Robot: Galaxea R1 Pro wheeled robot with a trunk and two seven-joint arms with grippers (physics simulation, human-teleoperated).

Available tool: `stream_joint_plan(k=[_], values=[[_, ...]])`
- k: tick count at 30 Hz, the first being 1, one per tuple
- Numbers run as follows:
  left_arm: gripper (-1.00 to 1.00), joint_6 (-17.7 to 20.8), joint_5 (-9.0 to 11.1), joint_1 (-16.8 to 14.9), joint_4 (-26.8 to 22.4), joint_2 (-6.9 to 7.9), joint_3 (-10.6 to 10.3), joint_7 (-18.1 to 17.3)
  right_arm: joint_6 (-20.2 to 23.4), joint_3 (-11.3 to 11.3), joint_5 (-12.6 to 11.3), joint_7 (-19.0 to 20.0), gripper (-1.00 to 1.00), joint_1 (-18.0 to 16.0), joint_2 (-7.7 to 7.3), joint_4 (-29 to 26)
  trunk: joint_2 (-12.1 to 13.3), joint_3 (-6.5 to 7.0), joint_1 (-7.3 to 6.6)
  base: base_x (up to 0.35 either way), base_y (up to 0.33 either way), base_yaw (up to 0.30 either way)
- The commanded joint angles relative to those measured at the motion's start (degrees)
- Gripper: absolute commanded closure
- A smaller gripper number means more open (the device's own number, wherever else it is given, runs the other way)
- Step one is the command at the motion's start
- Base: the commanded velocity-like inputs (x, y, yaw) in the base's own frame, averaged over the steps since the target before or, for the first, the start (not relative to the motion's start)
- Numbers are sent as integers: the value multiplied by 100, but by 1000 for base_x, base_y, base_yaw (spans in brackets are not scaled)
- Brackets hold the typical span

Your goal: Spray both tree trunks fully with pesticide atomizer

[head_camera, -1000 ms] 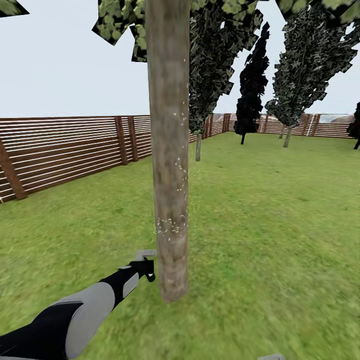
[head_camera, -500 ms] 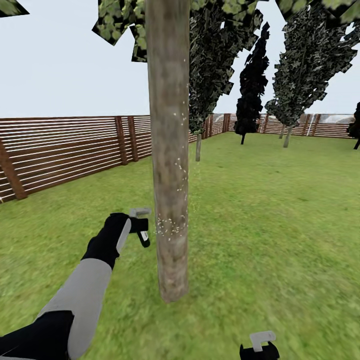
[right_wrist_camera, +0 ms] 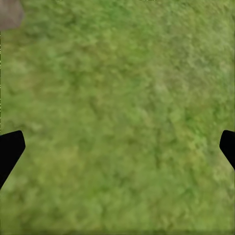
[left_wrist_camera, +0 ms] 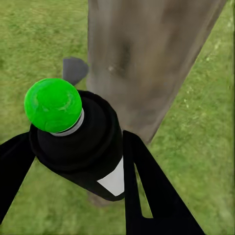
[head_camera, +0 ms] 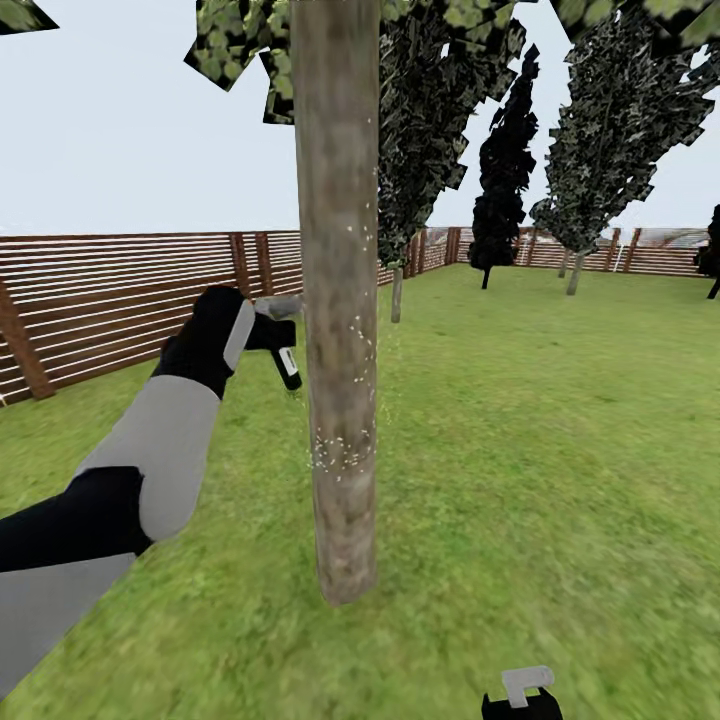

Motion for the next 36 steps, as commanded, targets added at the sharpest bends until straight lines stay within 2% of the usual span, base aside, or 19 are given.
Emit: stream_joint_plan(k=[1, 6, 12, 18, 21, 23, 24, 26, 28, 34, 36], values=[[100, 24, -26, -365, 181, -9, 32, -21, -14, 42, -32, -19, -100, -3, 2, 4, -10, -12, 3, 0, 0, 0], [100, 33, -7, -1099, 438, -7, 33, -24, -14, 47, -32, -19, -100, -2, 3, 5, -10, -12, 3, 0, 0, 0], [100, 34, 323, -2125, 1290, -2, 33, -20, -13, 48, -32, -19, -100, -3, 4, 5, -10, -12, 3, 0, 0, 0], [100, 39, 351, -2880, 1623, 5, 33, -22, -8, 48, -32, -19, -100, 1, 12, 5, -10, -12, 3, 0, 0, 0], [100, 42, 352, -3094, 1689, 11, 35, -24, -7, 47, -32, -19, -100, 0, 12, 5, -10, -12, 3, 0, 0, 0], [100, 43, 424, -3204, 1762, 14, 39, -25, -6, 47, -32, -19, -100, 1, 12, 5, -10, -12, 3, 0, 0, 0], [100, 43, 507, -3235, 1781, 14, 40, -25, -5, 47, -32, -19, -100, 2, 12, 5, -10, -12, 3, 0, 0, 0], [100, 39, 891, -3333, 1807, 15, 41, -21, -7, 48, -32, -19, -100, 3, 12, 5, -10, -12, 3, 0, 0, 0], [100, 42, 1001, -3406, 1812, 15, 42, -23, -6, 48, -32, -19, -100, 1, 12, 5, -10, -12, 3, 0, 0, 0], [100, 41, 1053, -3523, 1824, 15, 45, -22, -5, 48, -32, -19, -100, 1, 12, 6, -10, -12, 3, 0, 0, 0], [100, 37, 1054, -3529, 2003, 32, 64, -18, -5, 48, -32, -19, -100, 0, 12, 5, -10, -12, 3, 0, 0, 0]])
